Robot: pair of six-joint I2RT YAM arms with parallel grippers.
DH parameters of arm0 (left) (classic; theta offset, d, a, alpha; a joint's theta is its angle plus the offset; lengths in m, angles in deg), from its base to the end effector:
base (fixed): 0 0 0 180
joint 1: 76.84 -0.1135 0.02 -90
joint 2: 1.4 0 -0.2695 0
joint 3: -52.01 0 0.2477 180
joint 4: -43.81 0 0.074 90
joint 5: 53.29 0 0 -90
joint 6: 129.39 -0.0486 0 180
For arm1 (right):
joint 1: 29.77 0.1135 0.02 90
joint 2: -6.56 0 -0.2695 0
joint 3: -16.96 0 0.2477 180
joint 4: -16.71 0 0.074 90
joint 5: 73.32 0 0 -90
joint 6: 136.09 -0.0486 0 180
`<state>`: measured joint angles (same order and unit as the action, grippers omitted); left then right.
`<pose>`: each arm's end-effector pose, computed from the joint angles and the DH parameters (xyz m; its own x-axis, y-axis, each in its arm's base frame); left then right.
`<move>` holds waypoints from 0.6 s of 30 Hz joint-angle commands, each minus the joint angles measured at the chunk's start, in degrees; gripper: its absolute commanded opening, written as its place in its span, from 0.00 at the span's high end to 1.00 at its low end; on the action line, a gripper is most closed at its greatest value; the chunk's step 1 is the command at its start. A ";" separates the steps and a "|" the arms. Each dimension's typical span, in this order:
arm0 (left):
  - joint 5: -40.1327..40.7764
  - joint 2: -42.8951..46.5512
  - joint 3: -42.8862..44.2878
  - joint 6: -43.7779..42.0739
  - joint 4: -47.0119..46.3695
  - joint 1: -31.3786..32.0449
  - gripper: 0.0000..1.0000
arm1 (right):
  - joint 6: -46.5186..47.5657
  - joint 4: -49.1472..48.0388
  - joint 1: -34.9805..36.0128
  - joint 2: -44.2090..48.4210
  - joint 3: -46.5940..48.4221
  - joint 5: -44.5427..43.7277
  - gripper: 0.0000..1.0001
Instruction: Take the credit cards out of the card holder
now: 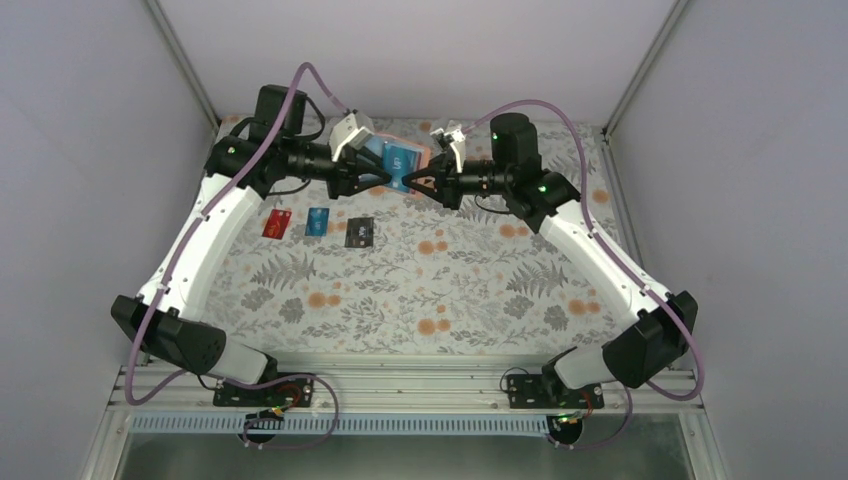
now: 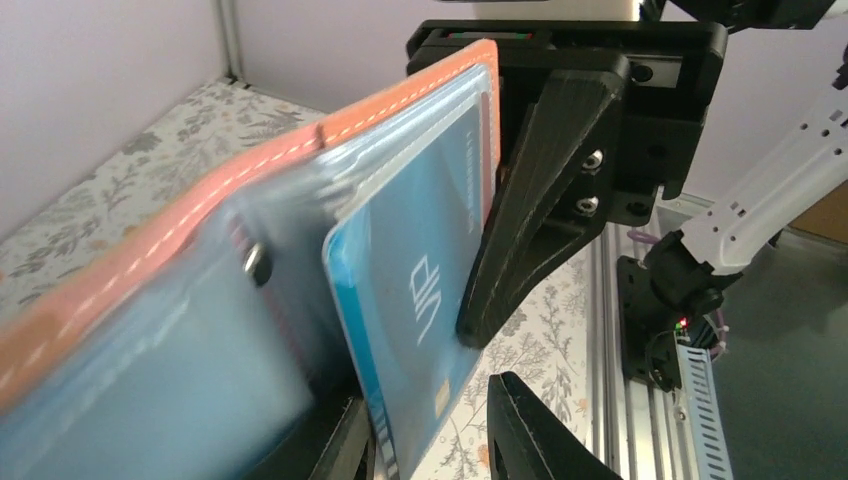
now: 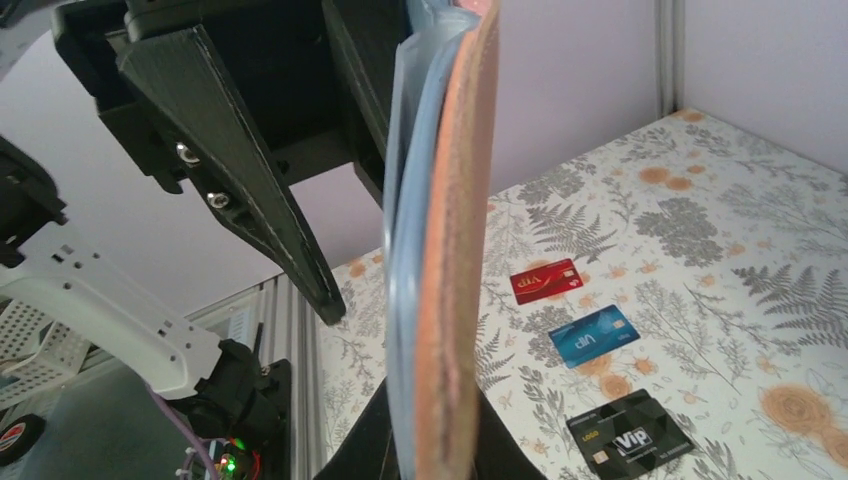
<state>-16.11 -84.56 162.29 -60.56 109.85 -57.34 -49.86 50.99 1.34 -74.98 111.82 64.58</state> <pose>0.2593 -0.1329 0.4291 -0.2684 0.3266 -0.9063 0.9469 0.2625 -0.1858 0.2561 0.1967 0.3990 -0.3674 -0.1702 -0.9144 -0.9175 0.2277 0.3262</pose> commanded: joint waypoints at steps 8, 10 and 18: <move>-7.49 -1.87 4.32 -3.26 3.16 2.65 0.97 | 3.94 -3.75 1.73 2.90 -1.33 4.76 0.96; -8.94 -1.46 4.52 -4.28 4.12 2.63 0.98 | 4.57 -3.83 1.70 3.24 -1.75 5.14 0.95; -12.61 -0.06 3.95 -6.44 5.92 1.32 0.98 | 6.73 -4.19 1.05 5.81 -3.84 5.36 0.64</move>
<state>-24.06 -85.78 165.44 -64.69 114.99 -55.57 -45.09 48.98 1.78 -71.53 109.15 68.34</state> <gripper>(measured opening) 0.026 0.313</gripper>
